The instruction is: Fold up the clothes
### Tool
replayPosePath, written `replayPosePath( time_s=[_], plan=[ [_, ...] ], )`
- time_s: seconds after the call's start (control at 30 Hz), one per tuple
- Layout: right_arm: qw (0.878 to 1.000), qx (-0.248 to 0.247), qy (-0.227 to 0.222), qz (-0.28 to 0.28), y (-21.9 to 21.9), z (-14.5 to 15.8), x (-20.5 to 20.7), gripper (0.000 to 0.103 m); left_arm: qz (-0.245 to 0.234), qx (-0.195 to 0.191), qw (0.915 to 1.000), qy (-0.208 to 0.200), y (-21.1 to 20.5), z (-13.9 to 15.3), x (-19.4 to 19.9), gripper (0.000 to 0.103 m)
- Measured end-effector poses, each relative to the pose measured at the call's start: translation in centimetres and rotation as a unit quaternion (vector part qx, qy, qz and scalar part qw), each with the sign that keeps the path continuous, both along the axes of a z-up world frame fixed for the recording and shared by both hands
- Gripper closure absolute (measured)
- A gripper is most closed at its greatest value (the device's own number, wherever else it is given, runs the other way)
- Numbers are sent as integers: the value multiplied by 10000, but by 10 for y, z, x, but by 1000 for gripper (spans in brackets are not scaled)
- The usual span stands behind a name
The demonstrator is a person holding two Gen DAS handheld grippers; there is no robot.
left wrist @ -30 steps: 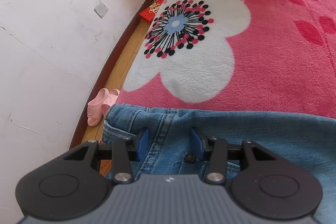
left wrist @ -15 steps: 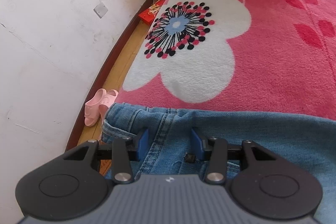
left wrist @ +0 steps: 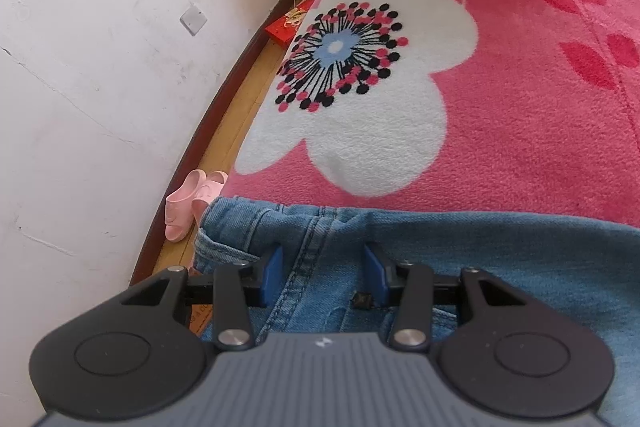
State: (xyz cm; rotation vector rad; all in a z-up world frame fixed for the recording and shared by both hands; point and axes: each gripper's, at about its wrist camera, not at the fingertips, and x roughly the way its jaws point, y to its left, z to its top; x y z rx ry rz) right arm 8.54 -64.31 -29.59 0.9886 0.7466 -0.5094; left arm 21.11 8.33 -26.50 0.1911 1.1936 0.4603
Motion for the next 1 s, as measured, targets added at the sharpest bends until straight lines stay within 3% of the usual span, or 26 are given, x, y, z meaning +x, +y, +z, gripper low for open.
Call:
replayPosePath(
  time_s=[0.07, 0.23, 0.4, 0.47, 0.53, 0.7, 0.83, 1.0],
  plan=[
    [9998, -203, -49, 66, 3, 7, 0, 82, 13, 14, 10000, 8, 0, 0, 0, 57],
    [9979, -513, -328, 222, 15, 29, -5, 95, -3, 21, 10000, 7, 0, 0, 0, 57],
    [9913, -706, -922, 619, 42, 72, -8, 96, 2, 7, 10000, -28, 0, -1, 0, 57],
    [9893, -806, -965, 734, 50, 78, -4, 96, 18, -9, 10000, -49, 1, 0, -1, 57],
    [9878, -1100, -746, 812, 54, 79, 1, 96, 23, -32, 10000, -68, 2, 0, -2, 57],
    [9852, -1513, 295, 749, 31, 55, 0, 93, -3, -79, 9999, -107, 3, 0, -3, 57],
    [9881, -1284, 362, 771, 21, 51, -3, 91, -18, -96, 9999, -122, 4, 0, -4, 57],
    [9784, -1719, 450, 1061, 38, 63, 0, 84, -14, -88, 9999, -114, 3, 1, -4, 57]
  ],
)
